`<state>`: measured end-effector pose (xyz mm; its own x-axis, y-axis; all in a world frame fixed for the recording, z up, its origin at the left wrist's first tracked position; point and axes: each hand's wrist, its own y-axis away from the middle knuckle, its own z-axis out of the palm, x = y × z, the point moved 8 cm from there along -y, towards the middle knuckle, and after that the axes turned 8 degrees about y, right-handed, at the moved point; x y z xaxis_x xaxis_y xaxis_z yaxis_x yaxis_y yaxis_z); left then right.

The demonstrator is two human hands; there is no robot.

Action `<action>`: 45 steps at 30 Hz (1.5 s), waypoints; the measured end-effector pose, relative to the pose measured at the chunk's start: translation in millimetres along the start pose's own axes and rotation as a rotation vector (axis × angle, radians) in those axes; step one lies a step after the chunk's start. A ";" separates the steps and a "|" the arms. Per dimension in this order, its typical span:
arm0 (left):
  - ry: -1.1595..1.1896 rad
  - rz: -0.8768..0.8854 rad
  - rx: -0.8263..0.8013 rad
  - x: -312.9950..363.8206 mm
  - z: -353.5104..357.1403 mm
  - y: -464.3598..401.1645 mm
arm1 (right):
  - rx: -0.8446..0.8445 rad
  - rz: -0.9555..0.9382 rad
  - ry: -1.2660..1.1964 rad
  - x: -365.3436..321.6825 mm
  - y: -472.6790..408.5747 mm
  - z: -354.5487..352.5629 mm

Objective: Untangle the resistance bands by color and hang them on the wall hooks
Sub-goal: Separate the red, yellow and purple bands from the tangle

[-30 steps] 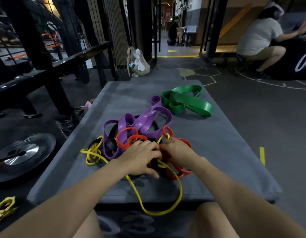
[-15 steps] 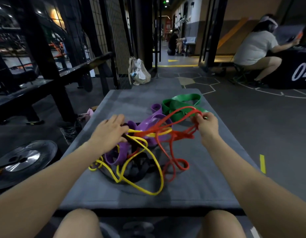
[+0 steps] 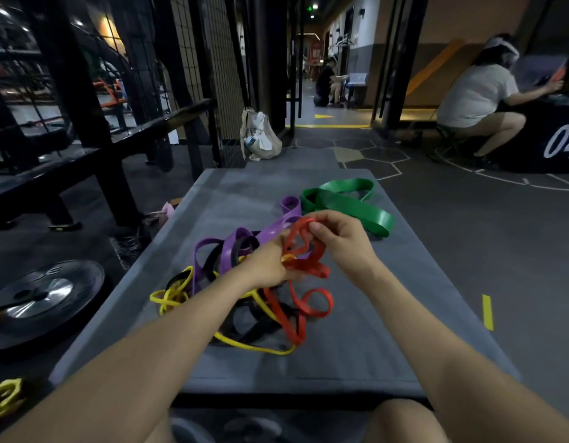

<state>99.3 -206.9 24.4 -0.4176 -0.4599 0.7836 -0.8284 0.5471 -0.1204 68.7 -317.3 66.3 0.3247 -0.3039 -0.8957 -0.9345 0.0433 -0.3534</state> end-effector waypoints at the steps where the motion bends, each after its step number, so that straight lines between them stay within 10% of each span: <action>1: 0.051 -0.007 -0.015 -0.7 2.8 -1.1 | 0.022 -0.008 -0.045 -6.7 -2.1 -7.5; 7: 0.402 -0.091 0.094 -21.0 -31.6 -3.3 | 0.278 0.123 -0.249 23.7 1.2 -67.4; 15: 0.417 -0.024 0.286 14.9 -73.7 -6.4 | 0.112 0.090 -0.061 15.1 -3.0 -35.4; 23: 0.295 -0.029 0.065 44.7 -24.7 -20.8 | 0.023 -0.021 -0.174 -35.5 -14.4 -20.8; 29: -0.489 -0.149 0.211 -29.0 -54.2 -13.5 | 0.340 0.033 -0.400 -7.6 -18.3 -87.7; 32: -0.335 -0.160 0.326 -33.5 -82.8 -5.8 | 0.391 0.113 -0.242 18.0 -10.5 -89.1; 38: 0.766 -0.009 0.514 45.3 -119.8 -15.3 | 0.229 0.145 -0.146 26.3 -10.7 -48.8; 45: 0.879 -0.067 0.332 72.3 -73.9 -31.5 | 0.106 0.030 -0.223 -6.5 -14.2 -20.7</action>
<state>122.9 -205.7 129.9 -0.0463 0.2837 0.9578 -0.9611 0.2488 -0.1201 76.8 -335.7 82.8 0.3321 -0.0841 -0.9395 -0.9275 0.1520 -0.3415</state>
